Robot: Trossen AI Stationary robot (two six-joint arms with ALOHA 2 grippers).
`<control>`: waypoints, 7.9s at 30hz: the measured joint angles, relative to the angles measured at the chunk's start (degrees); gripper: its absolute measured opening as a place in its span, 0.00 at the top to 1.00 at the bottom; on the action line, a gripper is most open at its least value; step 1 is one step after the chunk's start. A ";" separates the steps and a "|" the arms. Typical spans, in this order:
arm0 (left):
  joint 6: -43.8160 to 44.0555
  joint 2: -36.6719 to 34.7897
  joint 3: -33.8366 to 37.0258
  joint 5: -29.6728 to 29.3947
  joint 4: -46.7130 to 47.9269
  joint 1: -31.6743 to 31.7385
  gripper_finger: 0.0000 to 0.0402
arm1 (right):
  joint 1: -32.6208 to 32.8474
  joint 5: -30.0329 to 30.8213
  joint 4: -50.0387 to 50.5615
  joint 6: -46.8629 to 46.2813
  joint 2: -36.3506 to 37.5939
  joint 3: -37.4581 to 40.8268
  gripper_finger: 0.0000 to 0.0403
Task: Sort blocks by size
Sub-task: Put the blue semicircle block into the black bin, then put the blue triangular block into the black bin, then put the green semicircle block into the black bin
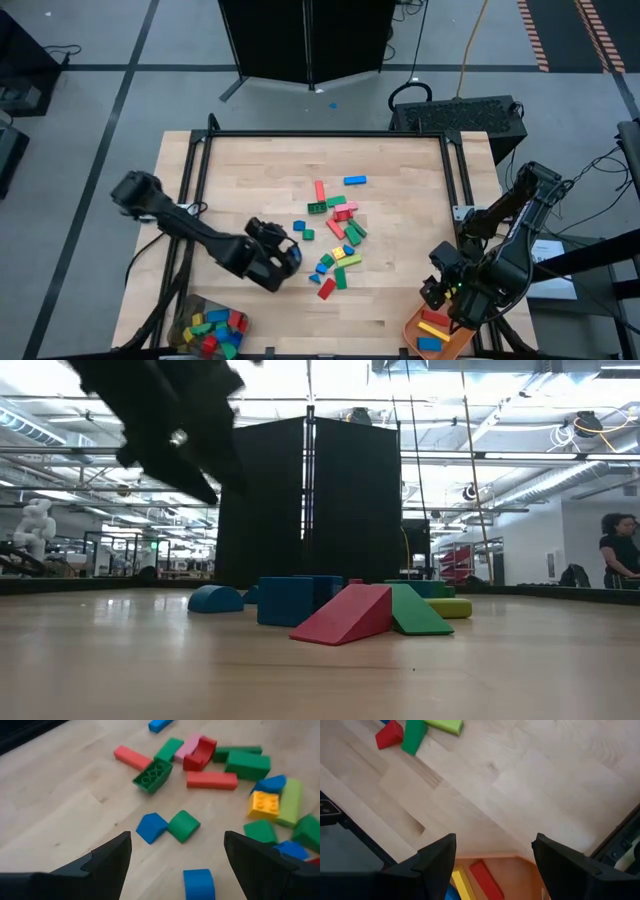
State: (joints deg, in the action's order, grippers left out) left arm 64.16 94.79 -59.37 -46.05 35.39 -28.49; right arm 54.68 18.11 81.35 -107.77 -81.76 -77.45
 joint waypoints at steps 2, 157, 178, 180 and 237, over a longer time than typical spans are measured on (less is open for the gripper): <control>0.01 3.28 0.00 -0.30 -1.75 -0.04 0.21 | 0.00 0.01 0.06 0.03 0.00 0.00 0.36; -23.42 -37.79 18.45 52.74 -13.96 -8.02 0.70 | -1.89 0.59 7.31 6.36 0.00 0.00 0.36; -4.56 -21.02 18.43 46.78 -26.32 -31.20 0.34 | -1.89 1.77 6.96 0.42 -0.01 0.00 0.36; -4.48 -20.94 18.40 46.81 -24.23 -29.92 0.30 | -1.89 1.77 6.91 0.46 -0.02 -0.02 0.36; -58.03 2.79 18.64 53.02 -46.78 29.37 0.70 | -1.84 1.33 8.69 11.60 0.00 0.00 0.36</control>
State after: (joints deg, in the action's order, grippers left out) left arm 6.12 97.58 -40.73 6.96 -11.38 0.88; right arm 52.84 19.44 90.04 -96.16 -81.76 -77.45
